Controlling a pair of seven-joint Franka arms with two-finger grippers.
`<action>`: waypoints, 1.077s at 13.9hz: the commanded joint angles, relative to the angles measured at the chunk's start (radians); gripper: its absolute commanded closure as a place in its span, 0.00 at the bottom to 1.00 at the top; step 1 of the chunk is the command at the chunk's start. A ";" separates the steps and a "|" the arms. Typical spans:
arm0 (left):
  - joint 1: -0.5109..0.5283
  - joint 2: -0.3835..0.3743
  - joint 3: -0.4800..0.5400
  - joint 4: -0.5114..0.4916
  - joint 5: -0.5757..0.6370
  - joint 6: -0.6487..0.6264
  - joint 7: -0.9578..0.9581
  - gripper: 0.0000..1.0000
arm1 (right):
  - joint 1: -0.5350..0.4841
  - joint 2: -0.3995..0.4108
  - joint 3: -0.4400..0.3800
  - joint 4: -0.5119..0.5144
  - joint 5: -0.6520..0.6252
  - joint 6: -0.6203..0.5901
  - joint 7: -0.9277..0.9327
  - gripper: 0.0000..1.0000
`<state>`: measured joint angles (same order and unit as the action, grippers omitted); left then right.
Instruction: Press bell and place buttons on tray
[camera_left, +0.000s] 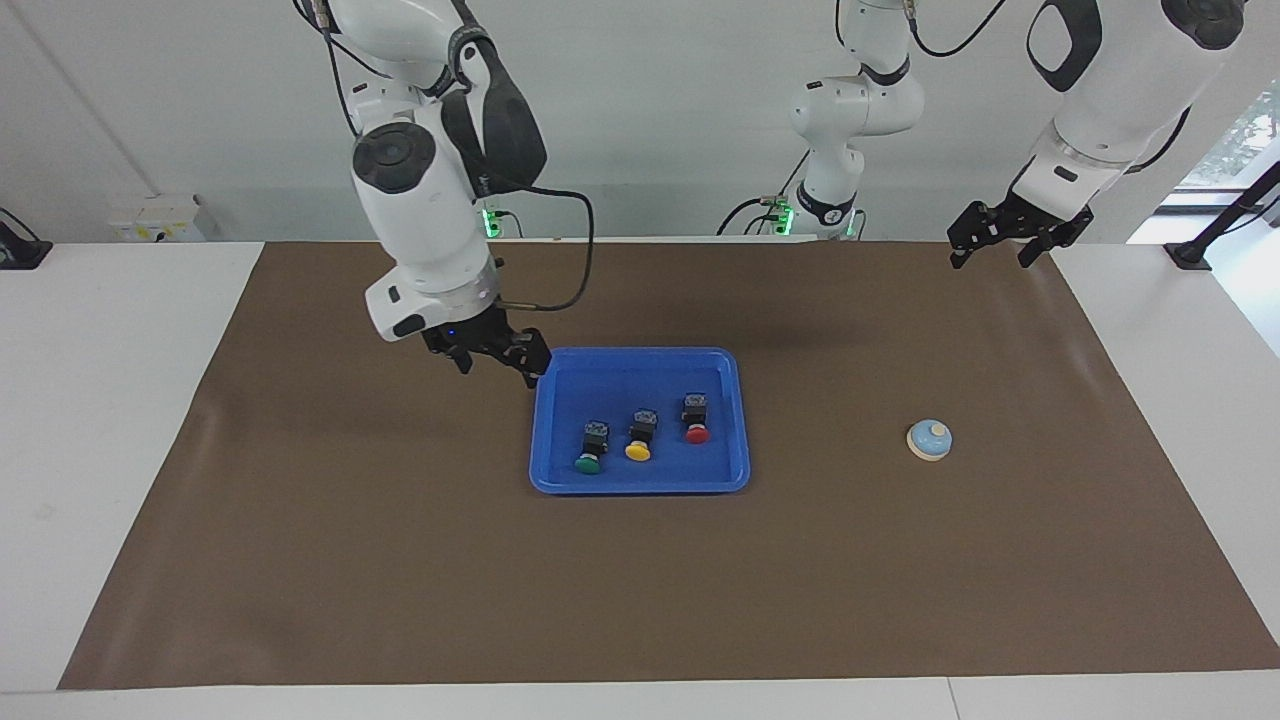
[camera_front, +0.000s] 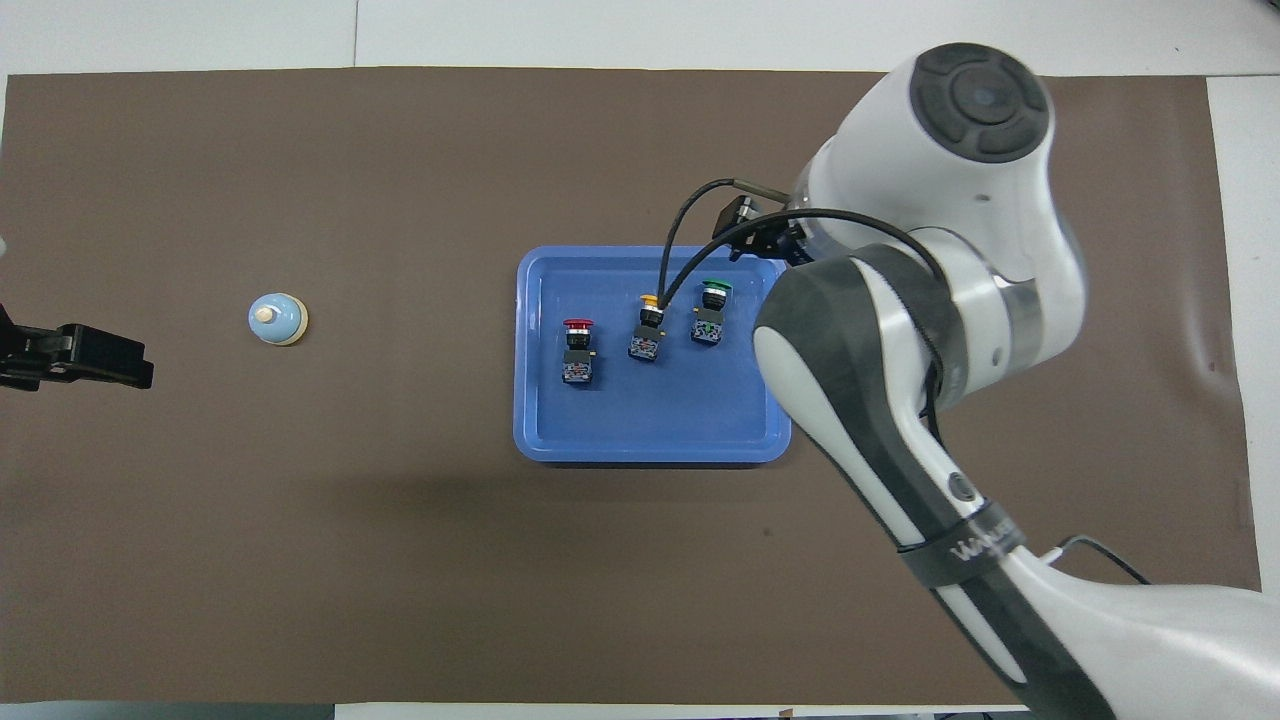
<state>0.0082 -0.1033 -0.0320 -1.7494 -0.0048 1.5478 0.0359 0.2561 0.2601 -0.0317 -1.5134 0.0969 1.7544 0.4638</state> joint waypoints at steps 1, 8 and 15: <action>0.001 -0.004 0.003 0.008 -0.001 -0.009 0.005 0.00 | -0.086 -0.033 0.009 -0.019 0.004 -0.073 -0.202 0.00; 0.001 -0.003 0.001 0.008 -0.001 -0.009 0.005 0.00 | -0.242 -0.169 0.009 -0.031 -0.086 -0.220 -0.524 0.00; -0.002 -0.006 0.003 -0.011 0.000 0.082 -0.045 0.00 | -0.307 -0.315 0.022 -0.067 -0.106 -0.320 -0.545 0.00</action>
<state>0.0082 -0.1033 -0.0319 -1.7497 -0.0048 1.5714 0.0278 -0.0044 -0.0168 -0.0340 -1.5348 0.0077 1.4279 -0.0447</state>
